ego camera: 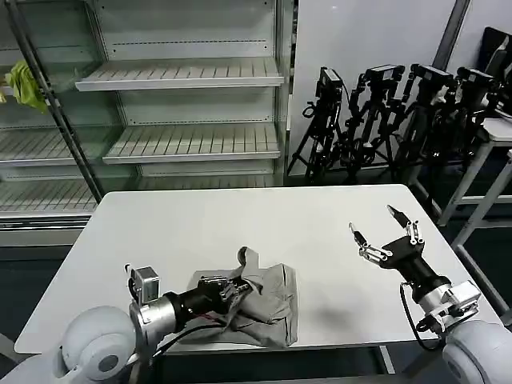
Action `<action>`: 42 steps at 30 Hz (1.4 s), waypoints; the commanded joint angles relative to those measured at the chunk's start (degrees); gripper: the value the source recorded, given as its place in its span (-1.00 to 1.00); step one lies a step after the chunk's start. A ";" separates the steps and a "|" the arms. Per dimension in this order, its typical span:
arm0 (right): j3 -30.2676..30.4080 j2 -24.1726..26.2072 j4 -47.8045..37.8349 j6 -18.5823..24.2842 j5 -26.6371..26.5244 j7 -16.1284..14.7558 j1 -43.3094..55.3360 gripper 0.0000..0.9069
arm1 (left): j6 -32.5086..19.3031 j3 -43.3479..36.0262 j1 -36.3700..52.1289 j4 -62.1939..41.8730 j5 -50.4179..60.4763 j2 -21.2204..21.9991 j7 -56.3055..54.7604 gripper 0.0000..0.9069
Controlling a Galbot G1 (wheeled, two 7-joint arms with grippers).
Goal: Fold and organize the clothes.
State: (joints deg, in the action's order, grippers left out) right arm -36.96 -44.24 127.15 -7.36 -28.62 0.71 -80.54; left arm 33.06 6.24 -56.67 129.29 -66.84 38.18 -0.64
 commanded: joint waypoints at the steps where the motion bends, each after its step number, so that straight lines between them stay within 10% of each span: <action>1: -0.14 0.14 -0.05 0.05 -0.07 -0.06 -0.12 1.00 | -0.01 -5.08 4.84 -3.14 0.84 2.70 0.15 -0.91; 5: -0.15 0.05 -0.22 0.08 -0.07 -0.08 -0.08 1.00 | -0.02 -5.76 5.47 -3.24 0.83 3.05 0.00 -0.67; 6: -0.11 0.02 -0.25 0.07 -0.05 -0.09 -0.05 1.00 | -0.02 -6.11 5.61 -3.24 0.84 3.13 0.02 0.89; 7: -0.01 -0.04 -0.28 0.08 -0.04 -0.10 0.04 1.00 | -0.02 -6.35 5.85 -3.27 0.88 3.23 -0.02 1.00; 23: 0.41 -0.61 -0.17 0.00 0.38 -0.32 -0.15 1.00 | -0.04 -6.11 6.19 -2.90 1.54 3.94 -0.25 1.00; 34: 2.17 0.00 -1.08 0.36 0.04 -0.76 2.79 1.00 | -0.03 14.41 -8.52 -4.00 1.70 -5.39 -0.76 1.00; 42: 3.43 0.04 -2.01 1.09 -0.84 -1.43 5.97 1.00 | 0.04 23.38 -20.34 -9.57 1.93 -3.08 -3.69 1.00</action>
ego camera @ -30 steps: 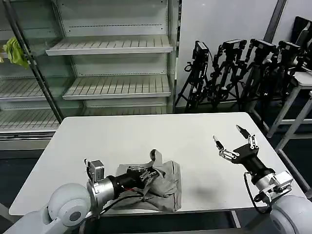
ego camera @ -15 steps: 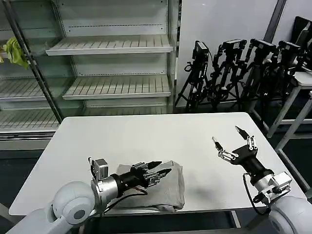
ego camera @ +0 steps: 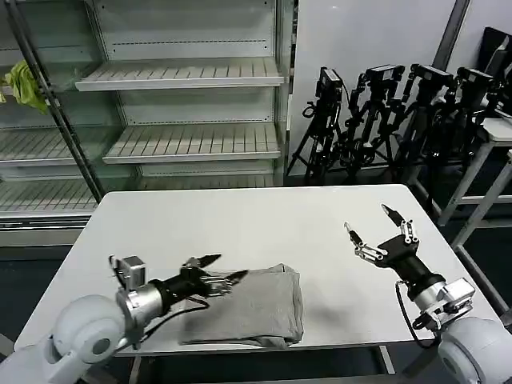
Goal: Fold and organize the clothes.
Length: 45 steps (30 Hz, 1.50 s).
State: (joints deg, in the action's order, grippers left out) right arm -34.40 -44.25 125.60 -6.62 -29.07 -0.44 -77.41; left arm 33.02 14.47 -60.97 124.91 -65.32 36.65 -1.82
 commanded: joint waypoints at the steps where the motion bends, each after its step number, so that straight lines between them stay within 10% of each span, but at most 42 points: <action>1: 0.68 0.10 -0.36 0.47 -0.47 -0.38 2.84 1.00 | 0.09 15.53 -17.24 -6.08 0.68 -1.33 -2.23 1.00; 22: -2.00 -0.95 1.25 1.44 -1.34 -1.16 1.18 1.00 | 0.15 16.80 -30.31 1.92 1.51 -0.85 -2.54 1.00; 45: -1.83 -2.84 1.03 1.94 0.82 -1.40 -0.98 1.00 | 0.12 13.56 -24.05 0.23 1.13 0.30 -2.32 1.00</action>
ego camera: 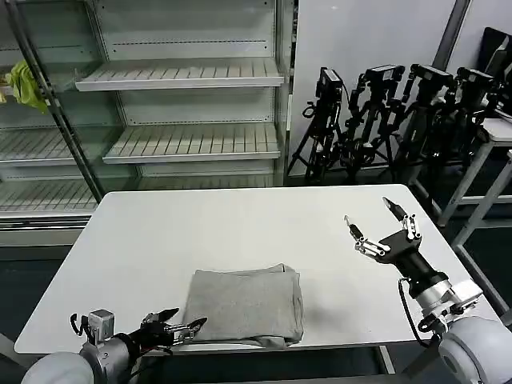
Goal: Fold and organize the clothes.
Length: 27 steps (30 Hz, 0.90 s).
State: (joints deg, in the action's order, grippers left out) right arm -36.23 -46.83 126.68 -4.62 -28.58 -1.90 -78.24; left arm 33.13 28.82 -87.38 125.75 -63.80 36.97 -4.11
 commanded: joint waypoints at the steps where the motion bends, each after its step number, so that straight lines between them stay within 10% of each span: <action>1: 0.00 -0.33 -0.08 -0.05 0.38 0.06 -0.20 1.00 | -0.01 -0.85 2.44 -0.62 -0.45 -0.05 0.05 1.00; 20: -0.35 -0.63 0.44 -0.45 1.74 0.51 -1.84 1.00 | -0.05 -5.84 6.59 -3.46 0.25 2.23 1.78 0.98; 22: -0.46 -0.60 0.54 -0.49 1.78 0.59 -1.94 1.00 | -0.06 -6.22 7.11 -3.50 0.40 2.55 1.92 0.82; 27: -0.66 -0.80 0.79 -0.55 1.90 0.62 -2.30 1.00 | -0.07 -6.64 7.81 -3.46 0.53 3.30 2.09 -0.64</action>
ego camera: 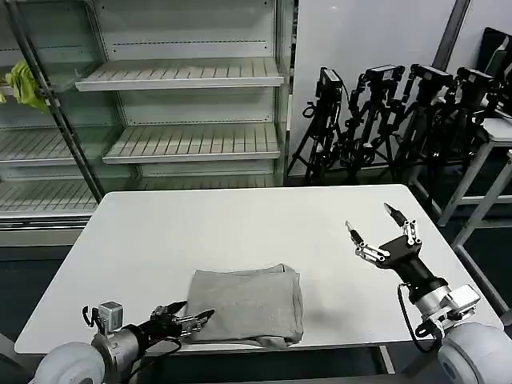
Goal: Fold and organize the clothes.
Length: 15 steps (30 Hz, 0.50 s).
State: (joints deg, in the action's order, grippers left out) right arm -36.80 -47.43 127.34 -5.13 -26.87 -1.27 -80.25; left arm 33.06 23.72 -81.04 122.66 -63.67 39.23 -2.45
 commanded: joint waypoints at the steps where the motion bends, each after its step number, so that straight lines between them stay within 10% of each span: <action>1: -0.10 -0.25 0.18 -0.04 0.27 -0.01 -0.47 1.00 | 0.01 -1.62 1.42 -0.18 0.46 1.25 0.68 -0.73; 15: -0.40 -0.47 0.76 0.03 0.61 -0.05 -1.38 1.00 | -0.02 -1.38 0.79 0.27 1.79 2.45 1.23 -0.89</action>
State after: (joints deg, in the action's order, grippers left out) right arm -37.12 -47.86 127.99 -5.14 -26.35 -1.30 -81.36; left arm 33.04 22.54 -80.32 122.64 -62.39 41.27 -1.51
